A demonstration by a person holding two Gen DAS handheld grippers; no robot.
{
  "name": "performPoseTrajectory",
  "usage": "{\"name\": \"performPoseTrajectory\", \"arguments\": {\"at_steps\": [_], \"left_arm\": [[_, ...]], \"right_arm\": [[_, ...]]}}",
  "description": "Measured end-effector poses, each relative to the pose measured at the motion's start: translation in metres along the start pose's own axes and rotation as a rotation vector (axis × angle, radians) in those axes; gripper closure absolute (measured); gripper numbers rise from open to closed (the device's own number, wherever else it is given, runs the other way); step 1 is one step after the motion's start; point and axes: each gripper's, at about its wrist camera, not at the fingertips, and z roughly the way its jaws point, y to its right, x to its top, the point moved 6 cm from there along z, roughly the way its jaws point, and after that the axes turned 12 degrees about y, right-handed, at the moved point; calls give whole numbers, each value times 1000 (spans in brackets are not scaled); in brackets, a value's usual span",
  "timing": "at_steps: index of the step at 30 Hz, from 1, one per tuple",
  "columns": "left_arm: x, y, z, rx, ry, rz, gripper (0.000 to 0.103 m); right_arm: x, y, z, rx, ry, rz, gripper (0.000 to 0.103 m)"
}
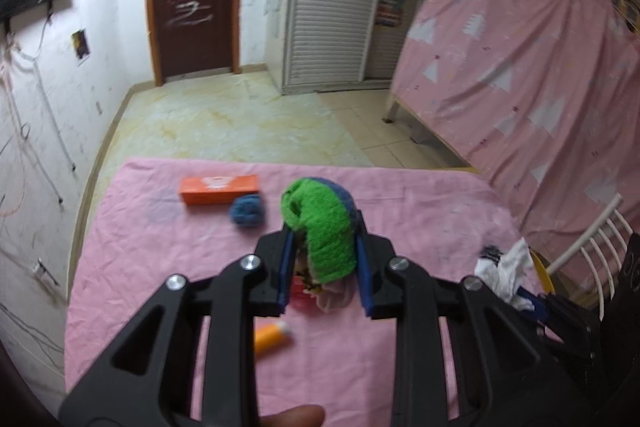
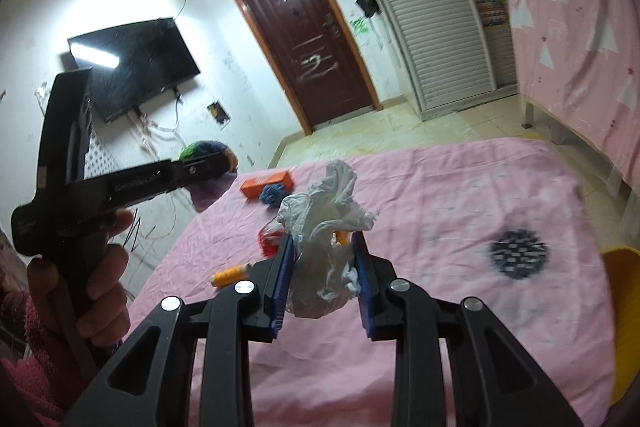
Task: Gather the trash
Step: 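Carry the green sock and white tissue to the yellow bin and open both grippers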
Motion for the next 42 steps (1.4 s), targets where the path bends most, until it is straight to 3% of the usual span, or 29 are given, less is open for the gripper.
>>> {"name": "performPoseTrajectory", "arguments": {"at_steps": [8,21,35,40,42], "left_arm": [[-5,58,3,-55,-12,66,79],[-18,156,9,-164,-42,181,78],[-35,251,18,-276,-89,256,79],[-45,271,23,-292,-115,276,78],[-49,279,25,-297,-125,283,78]], "right_arm": [[15,52,-43,-59,86,59,80],[38,153,-119,-247,249,137,80],[32,231,-152,-394,286,226,79],[28,247,-160,-427,292,251,73],[28,251,-161,-437,292,264,55]]}}
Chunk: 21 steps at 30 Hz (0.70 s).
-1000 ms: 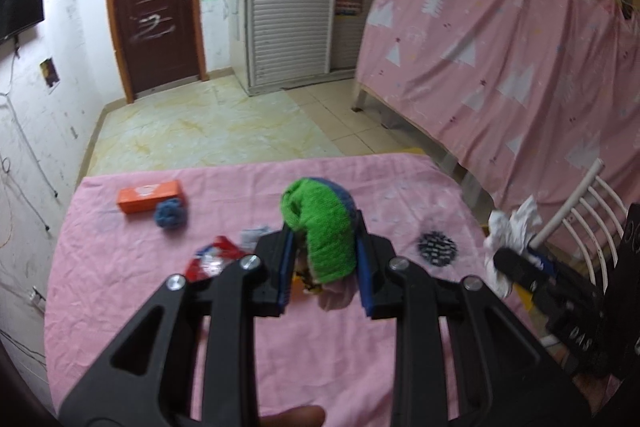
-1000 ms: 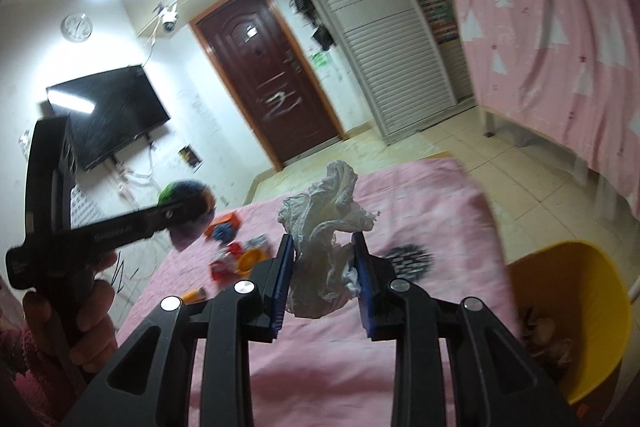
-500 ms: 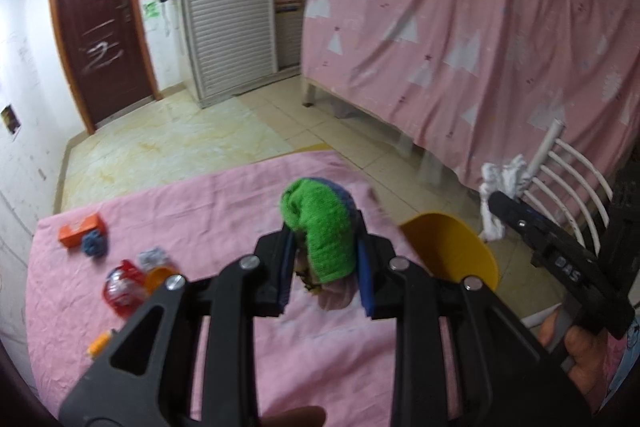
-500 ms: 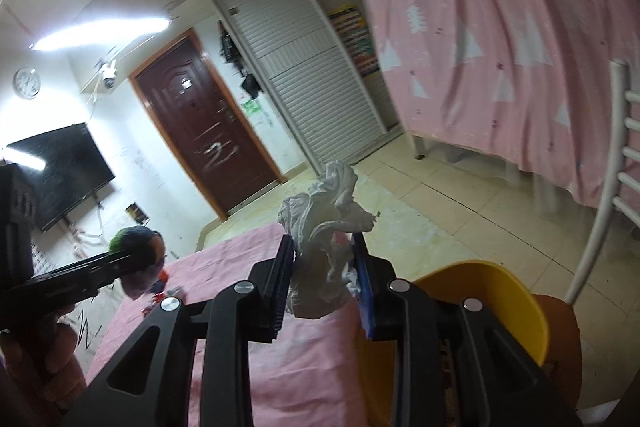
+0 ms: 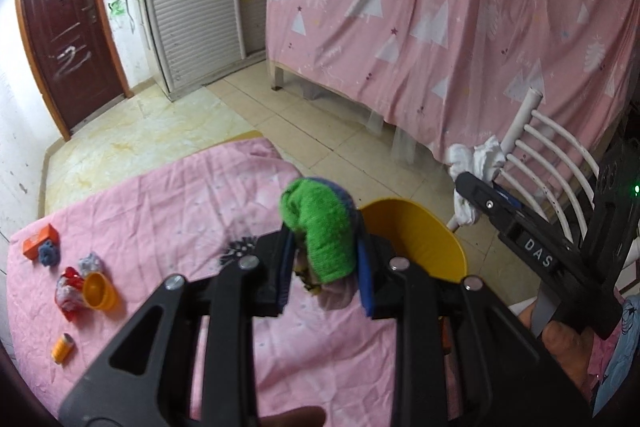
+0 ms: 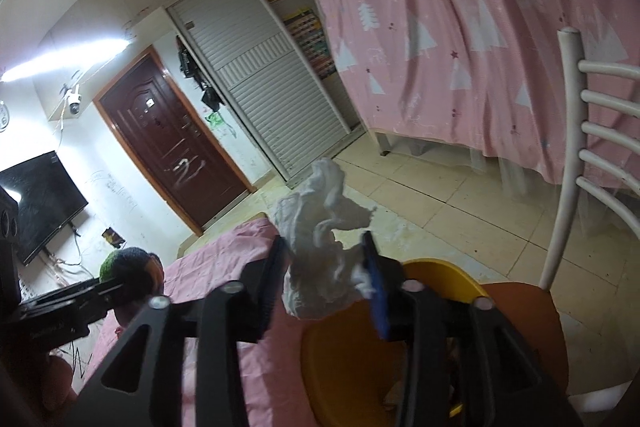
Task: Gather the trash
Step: 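Carry the green sock and white tissue to the yellow bin and open both grippers, then move both grippers back over the items on the bed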
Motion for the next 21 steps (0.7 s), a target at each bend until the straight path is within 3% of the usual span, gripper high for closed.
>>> {"name": "performPoseTrajectory", "arguments": {"at_steps": [3,8,9,14,21], "left_arm": [[-2,6,4,-6,-10,6,78],[2,25,12,-27,-19,21,77],[3,29,13,-34,-20,21,69],[9,47,12,-57,-8,33,51],[6,45,9,-46,-8,37,50]], "right_arm": [[1,12,-4,-5,13,42,40],[10,31,-15,-27,65,98,40],[13,36,-17,-34,75,108,40],[17,44,-24,-44,92,131,40],[16,39,-20,-32,81,129,39]]}}
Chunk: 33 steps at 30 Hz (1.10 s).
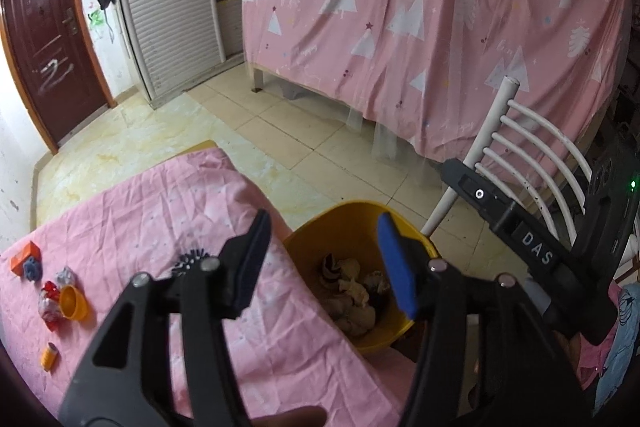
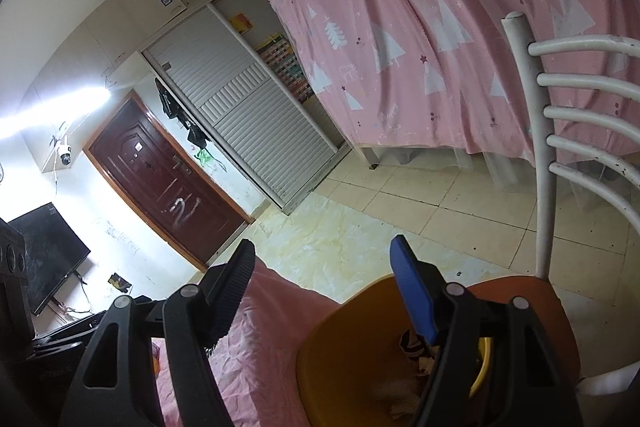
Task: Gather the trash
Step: 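Move both grippers back over the items on the bed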
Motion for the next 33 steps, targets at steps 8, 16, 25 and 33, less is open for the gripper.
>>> {"name": "performPoseTrajectory", "arguments": {"at_steps": [8,16,25,33], "left_arm": [[-4,-20,-14,8,5,-38,50],[-8,-47,-34,16,30,-82,49],[-17,-93,-59,63,61,-141,45],[-28,-138,-81,123,85,-196,37]], "right_arm": [[-4,-17,3,21,-12,-35,39],[-16,-46,8,56,-37,-97,38],[-44,-88,15,117,-93,-153,37],[-70,-128,23,171,-148,-203,37]]}}
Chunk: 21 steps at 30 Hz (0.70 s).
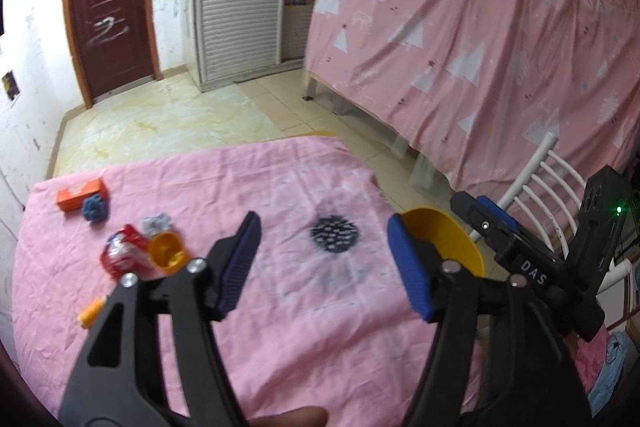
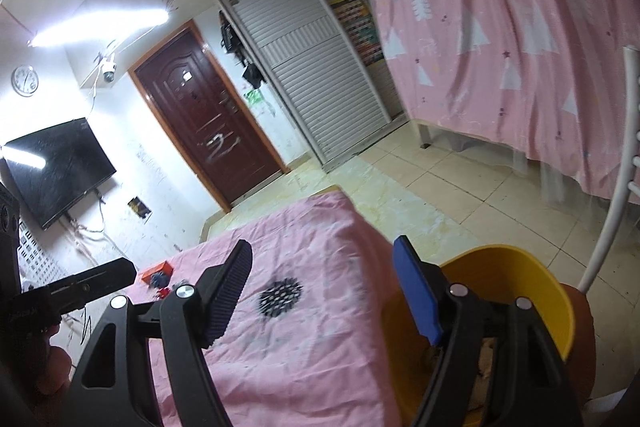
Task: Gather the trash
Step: 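Move both grippers back over the items on the bed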
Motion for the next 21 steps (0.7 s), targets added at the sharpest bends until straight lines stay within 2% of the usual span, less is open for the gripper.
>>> {"name": "performPoseTrajectory", "arguments": {"at_steps": [5,21], "left_arm": [[-5,-33,-9,43,5,-36,30],[-34,-149,-30,177,-20,-123,29]], "right_arm": [[-11,-27,14,29,-39,-30,36],[-39,-109,48,110,-123,-144,36]]}}
